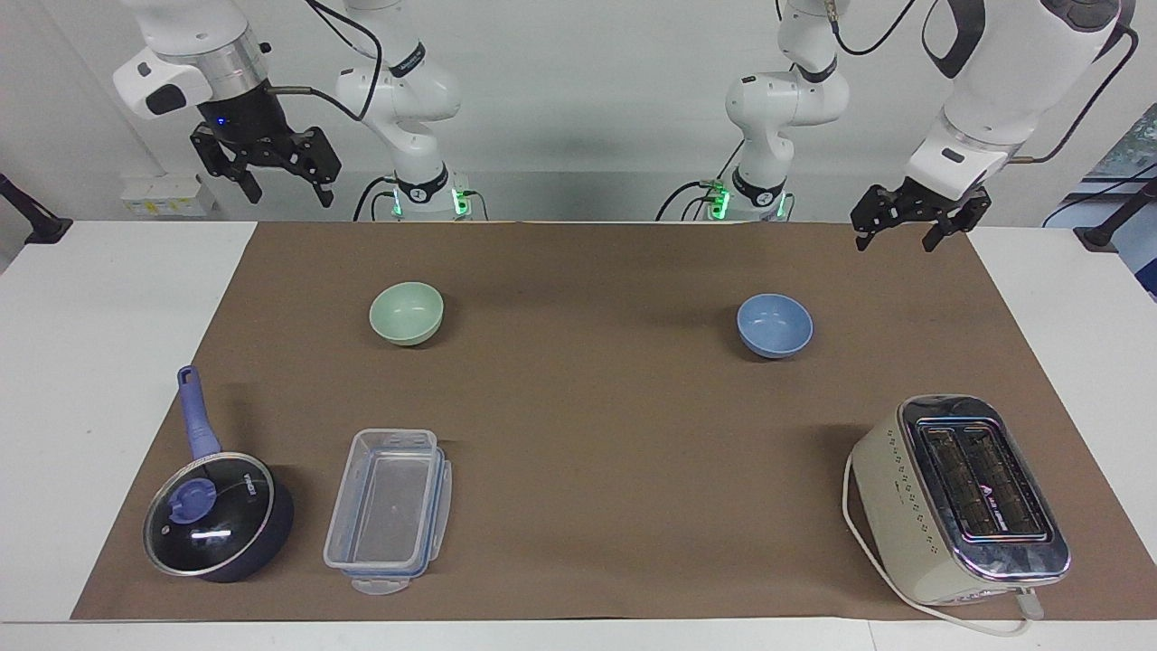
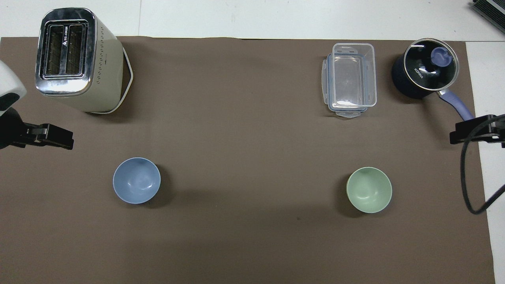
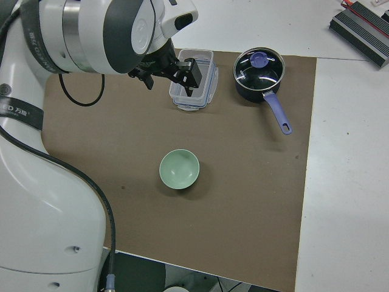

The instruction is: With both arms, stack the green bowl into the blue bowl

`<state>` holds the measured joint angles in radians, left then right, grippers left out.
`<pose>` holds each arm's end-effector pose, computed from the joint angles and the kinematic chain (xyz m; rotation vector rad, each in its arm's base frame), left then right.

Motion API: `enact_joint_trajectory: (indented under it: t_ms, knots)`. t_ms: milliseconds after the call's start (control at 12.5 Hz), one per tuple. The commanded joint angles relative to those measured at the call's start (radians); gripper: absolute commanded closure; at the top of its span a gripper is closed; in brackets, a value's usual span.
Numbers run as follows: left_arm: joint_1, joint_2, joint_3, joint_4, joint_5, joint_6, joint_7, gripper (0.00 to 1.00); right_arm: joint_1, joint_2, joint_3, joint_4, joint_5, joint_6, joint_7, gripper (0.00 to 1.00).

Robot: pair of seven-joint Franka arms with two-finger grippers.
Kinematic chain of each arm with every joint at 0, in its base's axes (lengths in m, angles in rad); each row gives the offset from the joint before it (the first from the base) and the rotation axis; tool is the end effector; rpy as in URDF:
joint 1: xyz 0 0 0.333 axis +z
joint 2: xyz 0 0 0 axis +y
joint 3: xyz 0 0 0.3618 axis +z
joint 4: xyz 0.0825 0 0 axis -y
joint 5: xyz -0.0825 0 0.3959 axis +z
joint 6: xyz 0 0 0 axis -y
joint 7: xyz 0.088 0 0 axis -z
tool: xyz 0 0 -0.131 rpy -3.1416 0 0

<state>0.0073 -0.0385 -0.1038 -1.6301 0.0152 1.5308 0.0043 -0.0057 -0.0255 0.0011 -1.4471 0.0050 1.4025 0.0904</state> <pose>0.5435 -0.0517 0.6358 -3.1143 0.1566 0.0937 0.5380 -0.0017 0.7046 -3.1339 0.1477 0.0303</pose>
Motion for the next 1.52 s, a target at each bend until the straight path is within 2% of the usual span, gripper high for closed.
enact_joint_trajectory:
  t_ms: [0, 481, 802, 1283, 1444]
  knots:
    - [0.01, -0.011, -0.005, -0.017, 0.0, -0.001, 0.008, 0.0, -0.007, -0.033, 0.005, -0.039, -0.002, 0.01, 0.005, 0.0]
    - [0.029, -0.026, -0.004, -0.066, -0.004, 0.038, 0.016, 0.0, -0.011, -0.033, 0.004, -0.041, -0.002, 0.01, 0.014, 0.0]
    - [0.066, -0.064, -0.004, -0.278, -0.007, 0.251, 0.055, 0.0, -0.011, -0.034, 0.004, -0.041, -0.002, 0.01, 0.015, 0.0]
    - [0.063, -0.069, -0.004, -0.49, -0.012, 0.481, 0.068, 0.0, -0.011, -0.037, 0.004, -0.047, -0.002, 0.01, 0.012, 0.0]
    - [0.054, -0.063, -0.005, -0.551, -0.058, 0.563, 0.066, 0.0, -0.011, -0.039, 0.005, -0.05, -0.002, 0.01, 0.012, 0.0]
